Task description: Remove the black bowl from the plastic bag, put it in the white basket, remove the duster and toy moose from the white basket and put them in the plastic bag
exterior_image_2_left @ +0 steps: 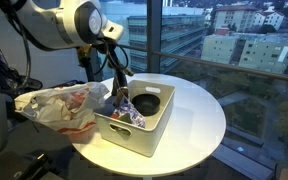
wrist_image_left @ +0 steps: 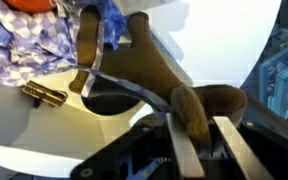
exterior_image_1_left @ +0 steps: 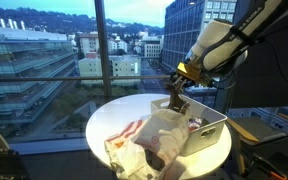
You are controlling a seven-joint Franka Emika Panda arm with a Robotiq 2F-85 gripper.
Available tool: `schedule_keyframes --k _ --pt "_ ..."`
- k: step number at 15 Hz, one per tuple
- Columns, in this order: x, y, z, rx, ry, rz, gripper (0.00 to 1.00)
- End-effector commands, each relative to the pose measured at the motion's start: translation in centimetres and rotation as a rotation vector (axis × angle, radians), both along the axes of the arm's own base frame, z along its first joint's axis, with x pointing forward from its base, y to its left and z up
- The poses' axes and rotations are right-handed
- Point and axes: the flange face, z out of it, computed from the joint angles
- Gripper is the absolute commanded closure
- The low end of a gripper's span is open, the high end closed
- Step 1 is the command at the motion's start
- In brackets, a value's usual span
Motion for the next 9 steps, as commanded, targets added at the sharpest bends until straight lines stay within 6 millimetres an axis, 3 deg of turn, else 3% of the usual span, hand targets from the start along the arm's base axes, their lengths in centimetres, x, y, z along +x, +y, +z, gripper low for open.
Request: schedule_keyframes --k 1,5,9 --pt "-0.1 -0.6 -4.3 0.037 0.071 -0.054 0.97" --pt "-0.6 -3.5 -9.0 0.006 0.265 -0.133 0.97" --pt "-1.1 -7.2 -11.5 -0.085 0.414 -0.211 0.97"
